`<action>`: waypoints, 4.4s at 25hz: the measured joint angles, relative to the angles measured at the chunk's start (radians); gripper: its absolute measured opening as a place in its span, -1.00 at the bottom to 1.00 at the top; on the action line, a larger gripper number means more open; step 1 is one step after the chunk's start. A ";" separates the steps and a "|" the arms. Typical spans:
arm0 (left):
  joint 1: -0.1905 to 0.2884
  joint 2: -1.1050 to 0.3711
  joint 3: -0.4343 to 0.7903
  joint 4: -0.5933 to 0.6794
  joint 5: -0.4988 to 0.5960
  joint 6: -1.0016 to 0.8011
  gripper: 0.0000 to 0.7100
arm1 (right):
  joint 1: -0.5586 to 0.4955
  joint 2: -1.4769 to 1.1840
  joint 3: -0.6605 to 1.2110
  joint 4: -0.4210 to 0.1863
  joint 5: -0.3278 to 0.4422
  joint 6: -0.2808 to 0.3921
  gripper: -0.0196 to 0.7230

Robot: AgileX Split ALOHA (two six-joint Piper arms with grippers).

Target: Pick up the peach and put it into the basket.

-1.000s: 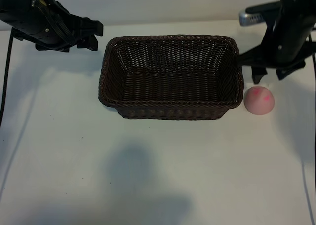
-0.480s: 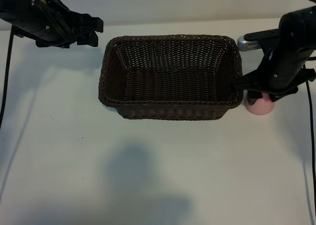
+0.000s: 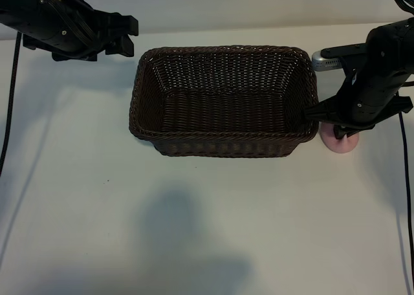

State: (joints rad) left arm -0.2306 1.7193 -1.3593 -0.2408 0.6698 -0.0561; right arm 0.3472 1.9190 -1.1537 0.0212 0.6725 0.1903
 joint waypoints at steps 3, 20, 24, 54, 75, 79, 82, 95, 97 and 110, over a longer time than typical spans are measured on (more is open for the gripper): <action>0.000 0.000 -0.048 -0.007 0.044 0.000 0.61 | 0.000 0.000 -0.008 -0.001 0.011 0.000 -0.84; 0.000 0.000 -0.092 -0.008 0.091 0.000 0.61 | -0.001 -0.184 -0.222 -0.063 0.237 0.007 -0.84; 0.000 0.000 -0.092 -0.008 0.091 0.000 0.61 | -0.001 -0.196 -0.275 -0.049 0.278 0.007 -0.84; 0.000 0.001 -0.091 -0.008 0.099 0.000 0.61 | 0.340 -0.073 -0.300 0.083 0.055 -0.039 -0.84; 0.000 0.001 -0.091 -0.008 0.099 0.000 0.61 | 0.342 0.054 -0.483 0.054 0.201 -0.068 0.34; 0.000 0.001 -0.091 -0.008 0.099 0.000 0.61 | 0.336 0.054 -0.561 0.028 0.322 -0.068 0.29; 0.000 0.001 -0.091 -0.008 0.099 0.000 0.61 | 0.311 0.053 -0.604 0.010 0.402 -0.068 0.27; 0.000 0.001 -0.091 -0.008 0.099 0.000 0.61 | 0.045 -0.006 -0.614 -0.021 0.544 -0.096 0.26; 0.000 0.001 -0.091 -0.008 0.099 0.000 0.61 | 0.014 -0.006 -0.614 -0.021 0.545 -0.097 0.26; 0.000 0.001 -0.091 -0.008 0.099 0.000 0.61 | -0.008 -0.006 -0.614 -0.029 0.547 -0.098 0.26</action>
State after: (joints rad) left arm -0.2306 1.7201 -1.4498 -0.2491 0.7687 -0.0561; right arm 0.3393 1.9132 -1.7678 -0.0074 1.2196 0.0924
